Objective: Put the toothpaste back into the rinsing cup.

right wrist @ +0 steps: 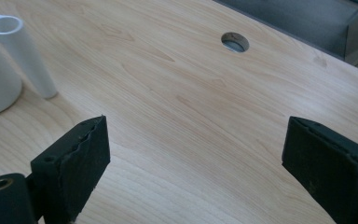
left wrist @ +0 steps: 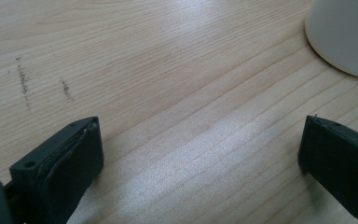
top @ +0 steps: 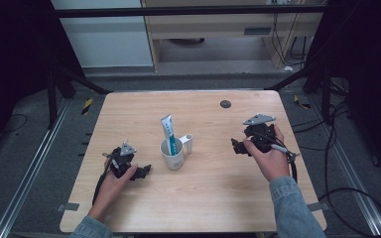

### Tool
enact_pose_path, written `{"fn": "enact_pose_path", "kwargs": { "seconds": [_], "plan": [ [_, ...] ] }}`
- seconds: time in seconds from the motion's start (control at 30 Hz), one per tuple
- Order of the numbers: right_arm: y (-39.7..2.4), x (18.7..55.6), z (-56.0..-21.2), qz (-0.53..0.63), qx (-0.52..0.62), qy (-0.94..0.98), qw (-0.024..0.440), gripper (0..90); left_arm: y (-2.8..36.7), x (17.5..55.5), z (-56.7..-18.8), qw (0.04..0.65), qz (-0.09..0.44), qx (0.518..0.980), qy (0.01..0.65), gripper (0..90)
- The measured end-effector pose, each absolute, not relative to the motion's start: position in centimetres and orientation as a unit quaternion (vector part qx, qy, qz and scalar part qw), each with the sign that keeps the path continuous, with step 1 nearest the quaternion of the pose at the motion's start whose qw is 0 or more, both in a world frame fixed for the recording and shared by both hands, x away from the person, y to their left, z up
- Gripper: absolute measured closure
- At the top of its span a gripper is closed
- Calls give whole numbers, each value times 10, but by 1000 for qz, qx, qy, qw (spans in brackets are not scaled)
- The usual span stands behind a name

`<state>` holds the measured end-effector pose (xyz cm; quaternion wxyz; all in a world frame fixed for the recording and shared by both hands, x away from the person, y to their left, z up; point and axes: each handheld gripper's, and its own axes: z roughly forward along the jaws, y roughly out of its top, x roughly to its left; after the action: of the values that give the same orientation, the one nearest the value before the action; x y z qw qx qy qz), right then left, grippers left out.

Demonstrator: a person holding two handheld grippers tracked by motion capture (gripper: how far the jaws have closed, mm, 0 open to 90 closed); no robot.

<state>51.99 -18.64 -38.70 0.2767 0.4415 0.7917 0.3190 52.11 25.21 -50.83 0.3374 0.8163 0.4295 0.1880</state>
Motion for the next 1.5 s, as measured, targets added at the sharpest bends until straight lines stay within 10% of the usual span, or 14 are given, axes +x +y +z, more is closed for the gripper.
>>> {"fn": "enact_pose_path", "kwargs": {
  "seconds": [1.5],
  "plan": [
    [-221, 569, -498, 323, 561, 731, 216, 120, 252, 521, -508, 337, 188, 816, 429, 0]
  ]
}}
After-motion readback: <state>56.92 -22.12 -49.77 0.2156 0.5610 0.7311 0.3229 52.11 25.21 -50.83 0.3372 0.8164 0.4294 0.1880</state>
